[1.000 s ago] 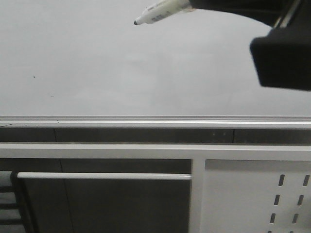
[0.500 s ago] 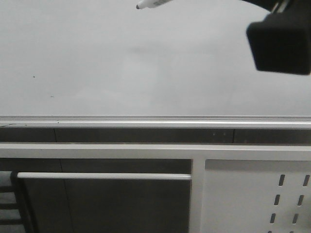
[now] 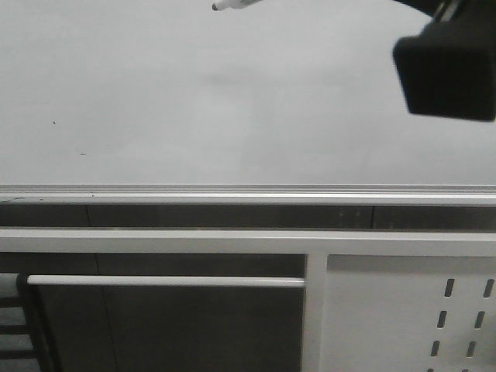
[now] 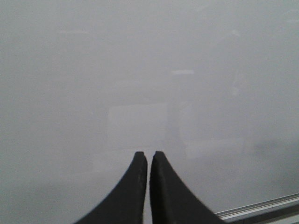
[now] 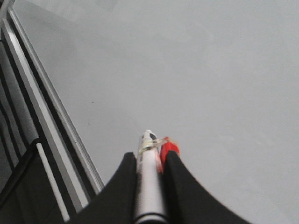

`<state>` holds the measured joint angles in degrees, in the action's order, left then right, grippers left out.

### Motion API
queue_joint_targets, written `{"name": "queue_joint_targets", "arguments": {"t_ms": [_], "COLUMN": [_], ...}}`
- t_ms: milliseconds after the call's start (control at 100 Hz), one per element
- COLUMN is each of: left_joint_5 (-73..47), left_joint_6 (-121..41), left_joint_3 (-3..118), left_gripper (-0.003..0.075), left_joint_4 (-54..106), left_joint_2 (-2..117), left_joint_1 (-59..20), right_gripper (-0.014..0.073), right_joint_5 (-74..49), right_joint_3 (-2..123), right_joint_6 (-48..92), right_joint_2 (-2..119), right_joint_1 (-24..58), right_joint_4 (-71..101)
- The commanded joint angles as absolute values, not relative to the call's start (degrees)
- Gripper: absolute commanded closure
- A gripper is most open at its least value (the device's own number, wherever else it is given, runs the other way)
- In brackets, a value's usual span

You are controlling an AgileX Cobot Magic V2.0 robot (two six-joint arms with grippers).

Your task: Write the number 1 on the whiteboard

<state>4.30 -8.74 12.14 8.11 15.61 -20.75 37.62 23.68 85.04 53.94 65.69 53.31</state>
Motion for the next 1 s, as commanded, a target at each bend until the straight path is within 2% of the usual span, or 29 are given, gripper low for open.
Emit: {"name": "queue_joint_targets", "arguments": {"t_ms": [0,820,990], "left_joint_5": [8.8,8.8,8.7], "left_joint_6": [-8.8,-8.8,-8.8], "left_joint_3": [13.7,13.7,13.7], "left_gripper": [0.0738,0.0738,0.0738], "left_joint_4": [8.1,8.1,8.1], "left_joint_2": [16.0,16.0,16.0], "left_joint_1": [-20.6,-20.6,-20.6], "right_gripper": [0.0644,0.0645,0.0645], "right_joint_5": [40.7,49.5,50.0], "right_joint_3": [25.2,25.2,25.2], "right_joint_6": [85.1,80.6,77.2], "right_joint_2": [53.7,60.5,60.5], "right_joint_1": [65.7,65.6,63.2], "right_joint_4": [50.6,47.9,47.6]}}
